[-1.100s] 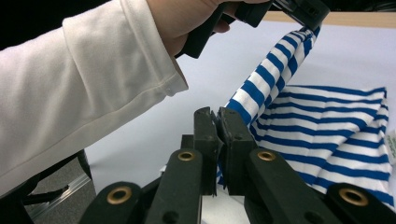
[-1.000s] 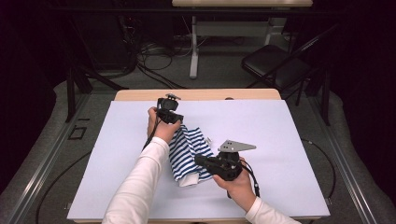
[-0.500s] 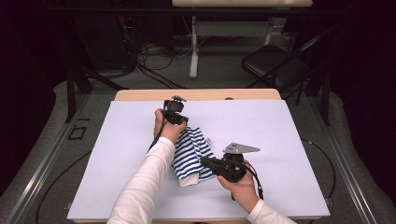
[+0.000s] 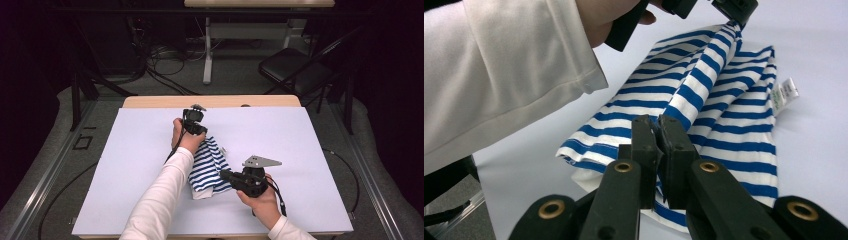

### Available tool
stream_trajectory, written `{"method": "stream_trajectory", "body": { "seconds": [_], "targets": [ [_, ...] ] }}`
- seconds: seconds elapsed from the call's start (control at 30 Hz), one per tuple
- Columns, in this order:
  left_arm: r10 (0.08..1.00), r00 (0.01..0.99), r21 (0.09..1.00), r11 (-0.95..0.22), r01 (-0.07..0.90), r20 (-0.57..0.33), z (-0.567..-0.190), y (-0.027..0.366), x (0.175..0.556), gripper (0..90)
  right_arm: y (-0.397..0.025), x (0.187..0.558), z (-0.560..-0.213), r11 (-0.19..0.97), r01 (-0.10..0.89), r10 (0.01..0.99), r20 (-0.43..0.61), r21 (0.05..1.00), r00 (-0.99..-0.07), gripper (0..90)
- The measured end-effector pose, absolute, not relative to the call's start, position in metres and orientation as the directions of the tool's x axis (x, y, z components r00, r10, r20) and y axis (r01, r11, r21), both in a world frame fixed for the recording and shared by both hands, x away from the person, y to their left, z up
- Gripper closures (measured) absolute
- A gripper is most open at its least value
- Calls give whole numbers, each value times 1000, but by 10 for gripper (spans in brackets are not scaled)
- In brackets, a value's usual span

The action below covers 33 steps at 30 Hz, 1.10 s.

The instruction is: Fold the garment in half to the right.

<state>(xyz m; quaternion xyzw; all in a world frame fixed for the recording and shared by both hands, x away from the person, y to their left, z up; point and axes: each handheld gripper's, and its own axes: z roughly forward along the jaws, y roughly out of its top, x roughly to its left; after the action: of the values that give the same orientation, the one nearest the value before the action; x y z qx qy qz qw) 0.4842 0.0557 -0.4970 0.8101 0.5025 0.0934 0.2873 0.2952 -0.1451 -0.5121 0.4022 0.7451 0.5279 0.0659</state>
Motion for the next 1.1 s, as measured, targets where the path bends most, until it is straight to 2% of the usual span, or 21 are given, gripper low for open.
{"method": "stream_trajectory", "body": {
  "seconds": [0.9, 1.03, 1.1],
  "targets": [
    [875, 466, 565, -319, 761, -134, -509, 44, 487, 840, -155, 300, -529, 175, 553, 713, 283, 815, -642, 867],
    [875, 465, 571, -315, 758, -134, -510, 45, 487, 822, -155, 301, -529, 171, 553, 713, 286, 815, -641, 867],
    [876, 463, 573, -314, 757, -133, -510, 46, 486, 785, -155, 301, -529, 170, 556, 714, 287, 814, -639, 866]
  ]
}}
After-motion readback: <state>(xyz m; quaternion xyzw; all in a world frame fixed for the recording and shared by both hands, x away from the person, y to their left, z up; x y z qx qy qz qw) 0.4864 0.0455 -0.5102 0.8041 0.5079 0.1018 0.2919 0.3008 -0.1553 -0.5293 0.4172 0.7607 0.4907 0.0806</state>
